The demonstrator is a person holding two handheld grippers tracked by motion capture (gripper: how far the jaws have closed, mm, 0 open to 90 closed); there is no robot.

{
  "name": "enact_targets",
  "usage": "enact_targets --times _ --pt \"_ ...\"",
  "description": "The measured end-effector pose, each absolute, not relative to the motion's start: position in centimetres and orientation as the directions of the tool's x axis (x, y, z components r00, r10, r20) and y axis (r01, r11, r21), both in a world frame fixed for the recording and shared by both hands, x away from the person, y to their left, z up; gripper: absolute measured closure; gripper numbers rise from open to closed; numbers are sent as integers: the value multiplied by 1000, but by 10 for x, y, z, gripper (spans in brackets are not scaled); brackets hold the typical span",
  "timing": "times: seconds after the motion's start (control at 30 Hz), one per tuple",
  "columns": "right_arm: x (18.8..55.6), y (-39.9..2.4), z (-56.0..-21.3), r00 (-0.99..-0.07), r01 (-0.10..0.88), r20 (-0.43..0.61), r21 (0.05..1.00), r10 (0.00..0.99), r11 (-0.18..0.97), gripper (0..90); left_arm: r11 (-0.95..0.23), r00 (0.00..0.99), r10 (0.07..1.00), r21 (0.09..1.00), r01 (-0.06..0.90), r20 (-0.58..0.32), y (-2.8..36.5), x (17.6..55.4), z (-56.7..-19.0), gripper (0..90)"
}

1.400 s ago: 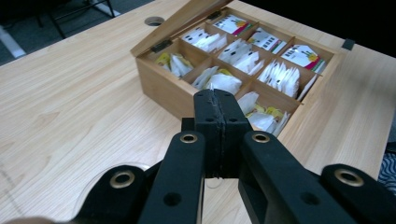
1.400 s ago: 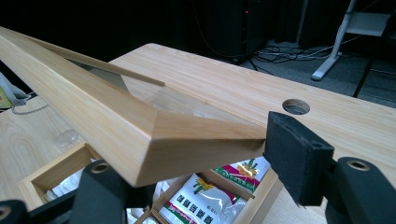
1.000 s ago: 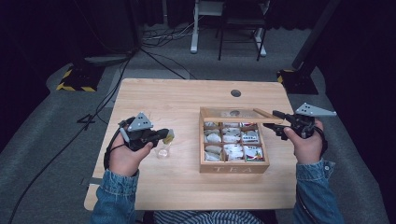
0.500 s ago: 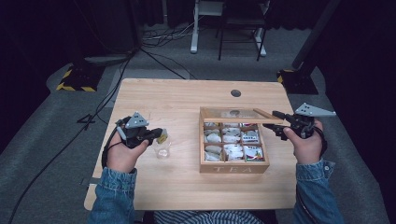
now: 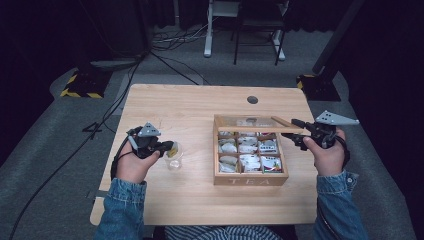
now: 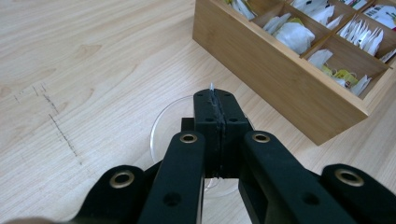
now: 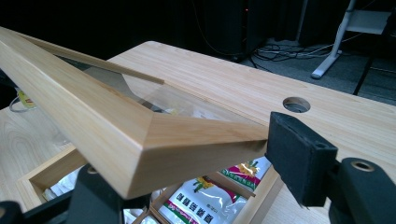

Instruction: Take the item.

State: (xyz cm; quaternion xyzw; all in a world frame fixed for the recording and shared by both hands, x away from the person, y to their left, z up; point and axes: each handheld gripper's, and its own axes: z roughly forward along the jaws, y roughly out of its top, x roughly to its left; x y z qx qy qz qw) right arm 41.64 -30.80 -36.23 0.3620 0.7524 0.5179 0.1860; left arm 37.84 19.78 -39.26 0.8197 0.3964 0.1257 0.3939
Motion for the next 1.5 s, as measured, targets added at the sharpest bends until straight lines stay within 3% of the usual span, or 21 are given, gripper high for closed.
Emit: enact_targets --times 0.73,1.0,1.27,1.5 --pt "416 -307 -363 -667 354 96 914 739 200 365 -431 658 748 692 579 -86 190 382 -403 875" --pt "417 -307 -363 -667 355 97 913 739 200 362 -403 653 753 728 555 -81 192 382 -401 600" --pt "417 -307 -364 -669 351 93 914 737 204 356 -362 615 786 765 533 -57 206 381 -393 439" --pt "414 -307 -366 -669 370 98 904 737 216 354 -309 574 815 775 552 -84 225 384 -390 401"
